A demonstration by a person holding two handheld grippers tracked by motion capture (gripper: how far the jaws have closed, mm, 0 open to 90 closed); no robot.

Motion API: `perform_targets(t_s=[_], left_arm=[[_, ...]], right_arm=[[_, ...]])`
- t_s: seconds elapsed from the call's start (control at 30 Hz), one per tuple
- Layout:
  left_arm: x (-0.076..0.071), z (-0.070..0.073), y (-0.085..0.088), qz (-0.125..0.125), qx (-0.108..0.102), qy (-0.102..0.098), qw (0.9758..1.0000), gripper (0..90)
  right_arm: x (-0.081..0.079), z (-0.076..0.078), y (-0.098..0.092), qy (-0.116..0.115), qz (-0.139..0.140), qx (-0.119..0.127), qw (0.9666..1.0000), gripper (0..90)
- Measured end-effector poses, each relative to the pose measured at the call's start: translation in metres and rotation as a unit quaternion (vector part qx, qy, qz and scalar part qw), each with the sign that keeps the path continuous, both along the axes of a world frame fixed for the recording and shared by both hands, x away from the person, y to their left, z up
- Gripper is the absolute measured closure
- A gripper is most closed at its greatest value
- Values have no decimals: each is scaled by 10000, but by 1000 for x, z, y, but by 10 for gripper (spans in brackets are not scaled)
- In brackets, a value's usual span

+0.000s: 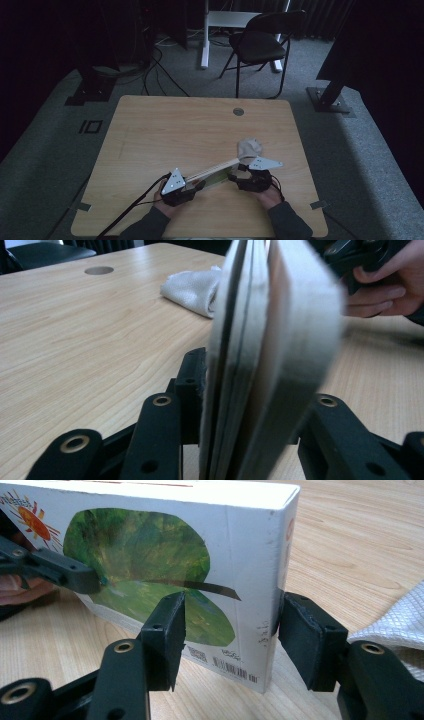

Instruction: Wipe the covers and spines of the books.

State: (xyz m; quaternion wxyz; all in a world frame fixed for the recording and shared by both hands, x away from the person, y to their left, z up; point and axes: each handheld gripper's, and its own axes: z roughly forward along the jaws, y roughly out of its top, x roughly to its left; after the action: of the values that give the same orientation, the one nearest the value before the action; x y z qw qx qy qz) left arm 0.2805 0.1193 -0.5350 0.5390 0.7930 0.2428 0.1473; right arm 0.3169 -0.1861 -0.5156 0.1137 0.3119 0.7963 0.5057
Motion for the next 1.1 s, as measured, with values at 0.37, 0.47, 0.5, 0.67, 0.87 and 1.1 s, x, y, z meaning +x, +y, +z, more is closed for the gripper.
perform_targets(t_s=[0.37,0.47,0.5,0.67,0.87,1.1], left_arm=[[3,-2,-1,-55,-180,-3,9998,612],[4,-2,-1,-46,-213,-1,9998,635],[4,-3,-2,-40,-211,-13,9998,636],[5,-4,-4,-27,-178,-84,9998,633],[6,-5,-5,-23,-176,-139,9997,634],[7,-6,-5,-67,-188,-172,9997,662]], right_arm=[[-1,-1,2,37,56,29,10000,445],[-1,-1,2,55,51,25,10000,445],[-1,-1,2,60,51,32,10000,445],[-1,-2,3,106,136,55,9998,455],[-1,-3,4,129,156,51,9998,460],[-1,-3,3,151,155,52,9998,465]])
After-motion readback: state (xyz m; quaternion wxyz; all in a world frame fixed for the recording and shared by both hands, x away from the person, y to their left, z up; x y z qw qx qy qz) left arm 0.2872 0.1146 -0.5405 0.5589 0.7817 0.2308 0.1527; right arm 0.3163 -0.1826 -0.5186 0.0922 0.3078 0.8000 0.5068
